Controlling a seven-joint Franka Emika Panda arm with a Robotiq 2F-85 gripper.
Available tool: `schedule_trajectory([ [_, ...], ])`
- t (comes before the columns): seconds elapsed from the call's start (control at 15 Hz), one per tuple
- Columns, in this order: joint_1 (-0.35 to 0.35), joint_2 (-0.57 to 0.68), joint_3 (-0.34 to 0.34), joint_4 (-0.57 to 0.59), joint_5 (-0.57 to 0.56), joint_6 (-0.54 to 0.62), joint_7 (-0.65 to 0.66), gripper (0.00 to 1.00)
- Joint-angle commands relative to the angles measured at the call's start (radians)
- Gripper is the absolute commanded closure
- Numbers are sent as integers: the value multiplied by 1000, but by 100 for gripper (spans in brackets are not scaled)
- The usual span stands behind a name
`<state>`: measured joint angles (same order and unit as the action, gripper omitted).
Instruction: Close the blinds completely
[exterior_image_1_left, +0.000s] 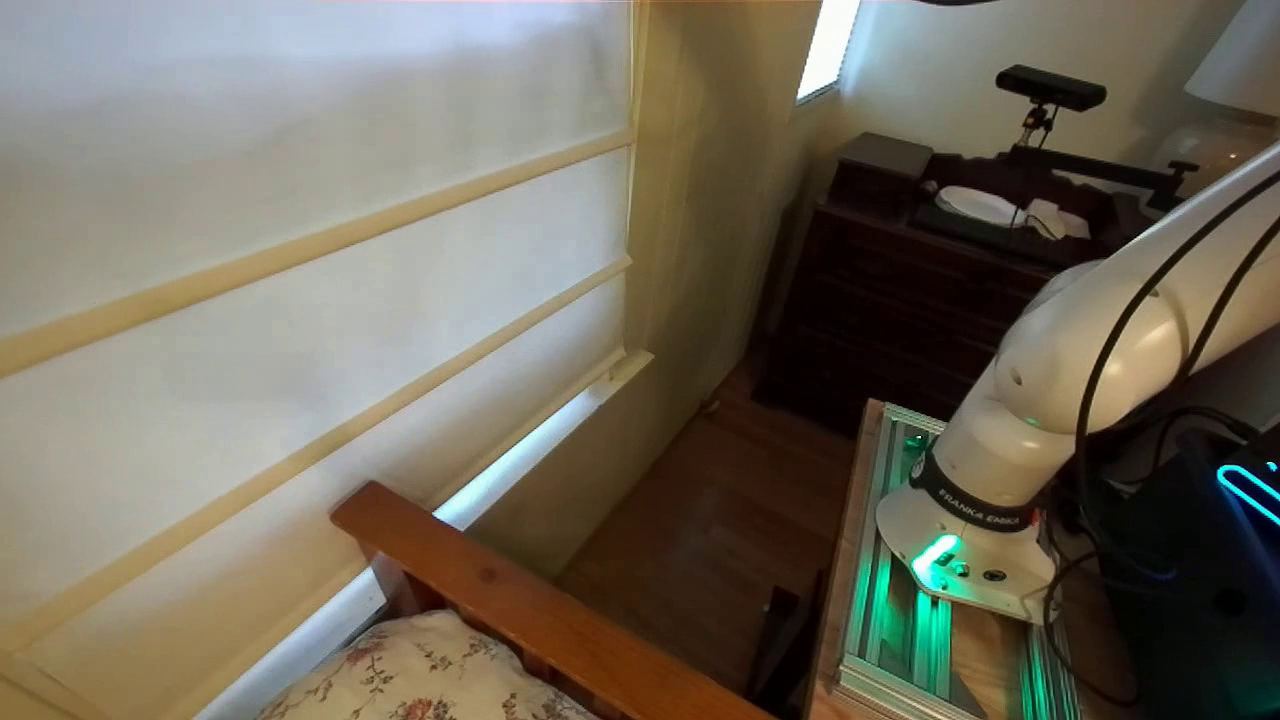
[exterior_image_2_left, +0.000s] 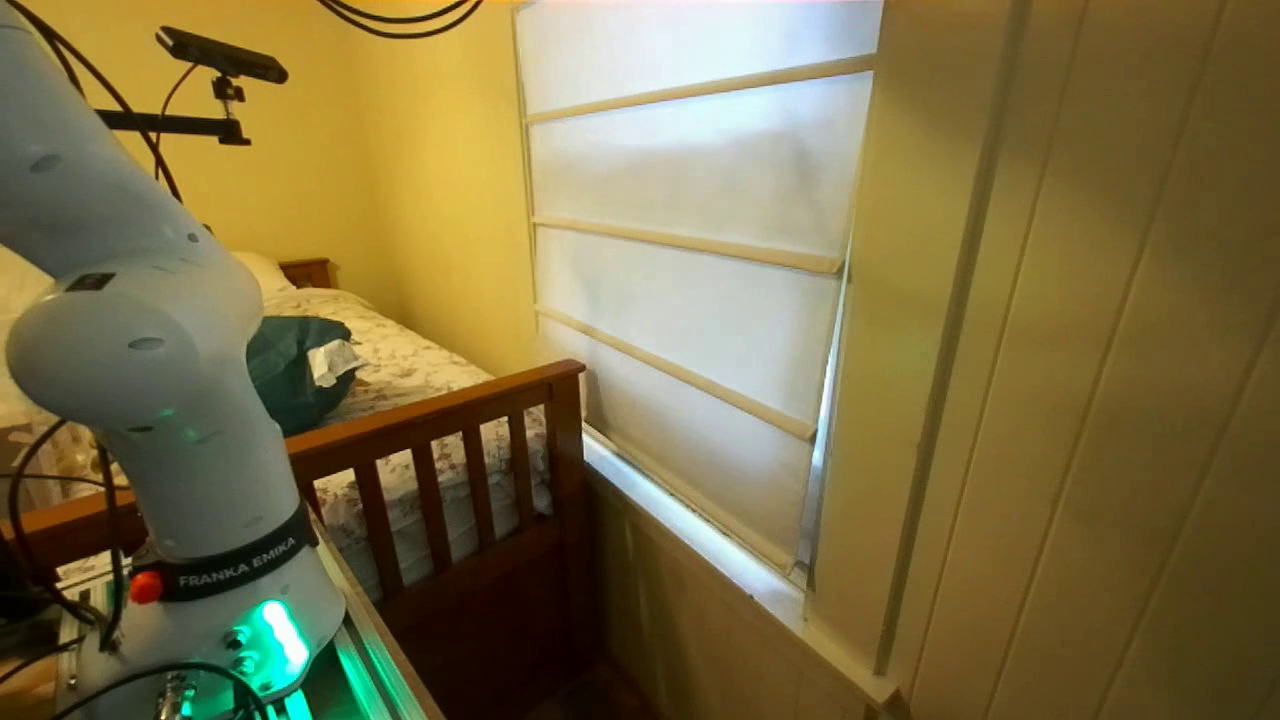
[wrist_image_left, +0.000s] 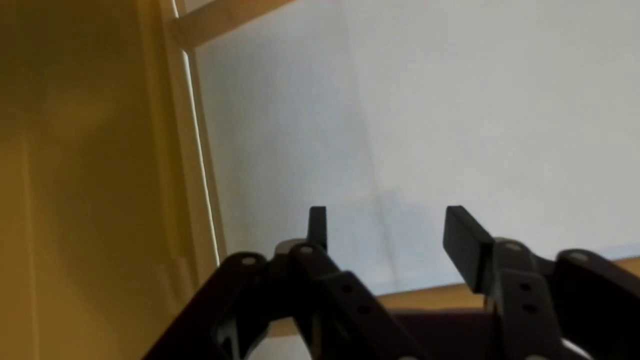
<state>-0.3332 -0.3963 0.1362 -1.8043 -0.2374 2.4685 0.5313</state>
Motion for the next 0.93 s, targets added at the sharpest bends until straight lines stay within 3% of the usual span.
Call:
schedule_trajectory([
  [0.0,12,-4,17,4,-73,-173,26,5],
  [0.13,37,-8,13,-14,-86,-282,4,0],
  [0.53,135,3,-26,-62,-28,-613,-66,0],
  [0.87,198,21,-67,-96,22,-761,-110,0],
])
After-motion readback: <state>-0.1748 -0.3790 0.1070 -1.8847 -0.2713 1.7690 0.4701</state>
